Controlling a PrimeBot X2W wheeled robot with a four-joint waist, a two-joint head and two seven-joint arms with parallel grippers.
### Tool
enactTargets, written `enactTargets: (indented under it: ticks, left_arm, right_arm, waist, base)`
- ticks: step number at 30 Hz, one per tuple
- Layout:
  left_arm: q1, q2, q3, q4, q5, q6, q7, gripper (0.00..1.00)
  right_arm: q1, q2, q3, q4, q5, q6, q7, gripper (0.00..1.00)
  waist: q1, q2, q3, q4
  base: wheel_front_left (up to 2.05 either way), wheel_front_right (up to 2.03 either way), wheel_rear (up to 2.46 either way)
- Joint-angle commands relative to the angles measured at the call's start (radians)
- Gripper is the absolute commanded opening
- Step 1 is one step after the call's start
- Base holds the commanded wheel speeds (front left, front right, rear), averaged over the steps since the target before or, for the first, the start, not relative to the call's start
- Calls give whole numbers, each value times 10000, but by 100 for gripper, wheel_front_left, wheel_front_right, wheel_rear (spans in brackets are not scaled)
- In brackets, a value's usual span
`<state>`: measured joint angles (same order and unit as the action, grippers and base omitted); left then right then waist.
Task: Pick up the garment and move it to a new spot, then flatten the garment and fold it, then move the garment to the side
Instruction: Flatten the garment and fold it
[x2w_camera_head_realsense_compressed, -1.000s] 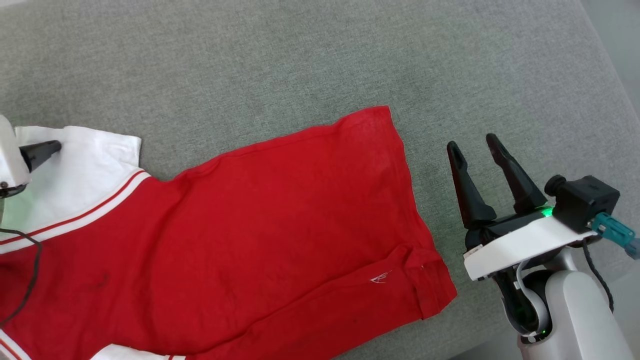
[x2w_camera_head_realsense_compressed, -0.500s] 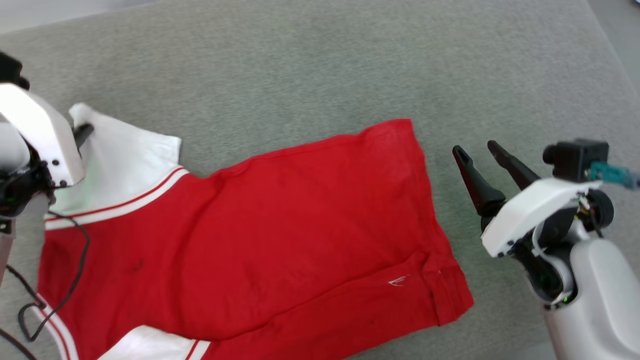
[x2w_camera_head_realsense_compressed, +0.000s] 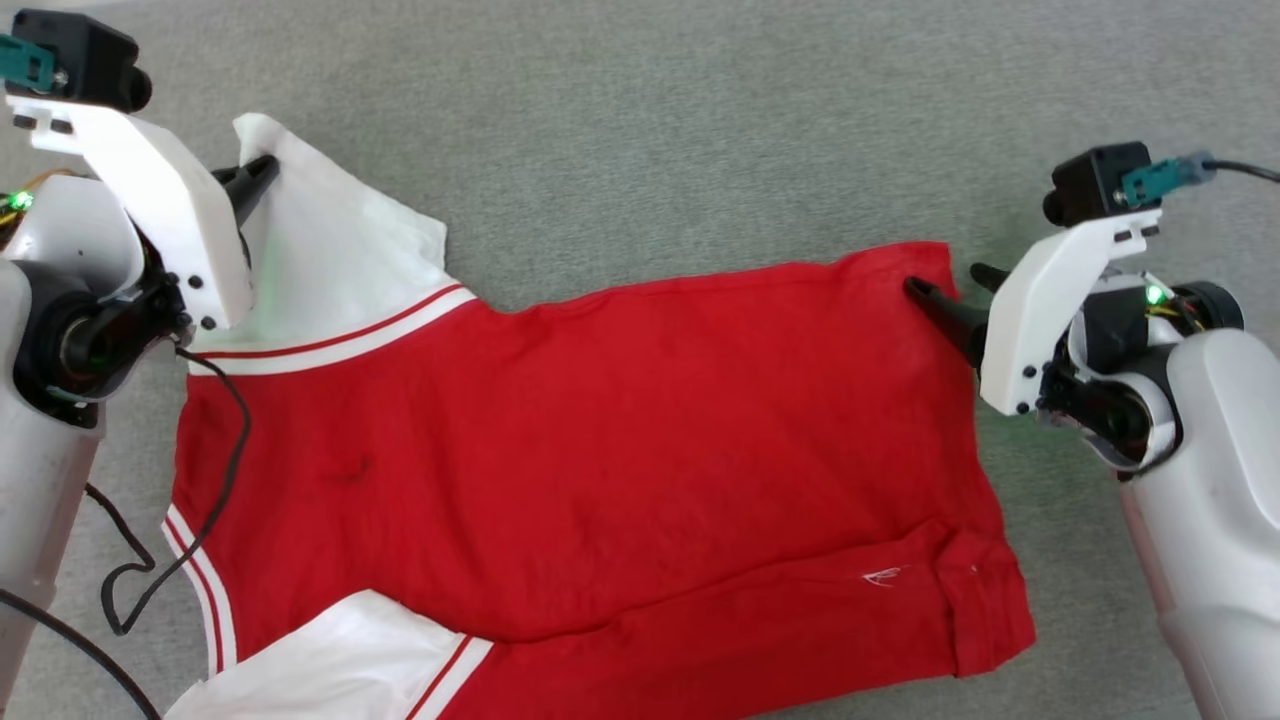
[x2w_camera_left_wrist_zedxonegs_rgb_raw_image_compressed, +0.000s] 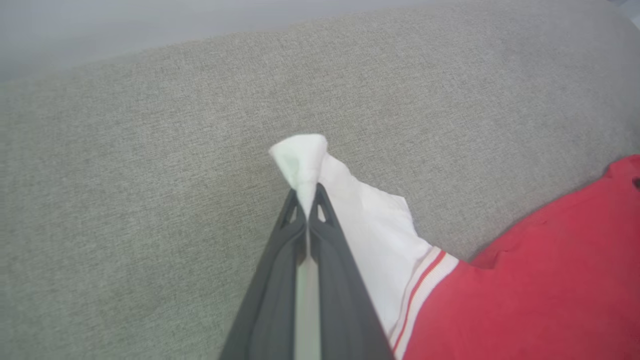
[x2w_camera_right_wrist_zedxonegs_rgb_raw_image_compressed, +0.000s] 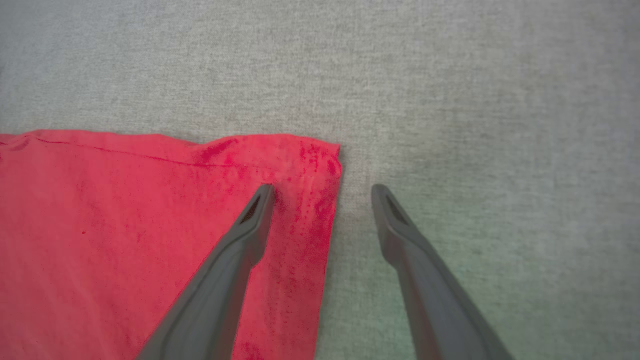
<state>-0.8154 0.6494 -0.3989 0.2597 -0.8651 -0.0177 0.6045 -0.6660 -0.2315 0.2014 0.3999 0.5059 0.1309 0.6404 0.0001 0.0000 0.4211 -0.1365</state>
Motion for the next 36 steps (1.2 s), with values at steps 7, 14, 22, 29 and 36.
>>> enactTargets:
  ticks: [7, 14, 22, 29, 36]
  left_arm:
    - [-241, -120, -79, -248, 95, -127, -220, 0]
    - [-97, -181, -70, -182, 37, -237, -470, 0]
    - [196, -275, 40, -82, 56, -362, -1225, 0]
    - [1680, -218, 528, -508, -255, -156, -2362, 0]
    - [3704, -149, 911, -1145, -603, 236, -3123, 0]
  right_arm:
    - [-632, 178, 653, 1510, 54, -4, 1517, 100]
    - [-878, 217, 1075, 2047, 232, -3, 2065, 0]
    - [-1587, -251, 659, 1486, 298, -4, 1077, 0]
    - [-580, -559, 238, 630, 322, -4, 660, 0]
    - [959, -619, -52, -81, 382, -4, 536, 0]
  waist:
    - [-1, 0, 326, 280]
    - [-1, 0, 272, 393]
    - [-1, 0, -315, 692]
    - [-1, 0, -1316, 966]
    - [-1, 0, -1999, 1066]
  base:
    - [0, 0, 0]
    - [0, 0, 0]
    - [0, 0, 0]
    - [0, 0, 0]
    - [0, 0, 0]
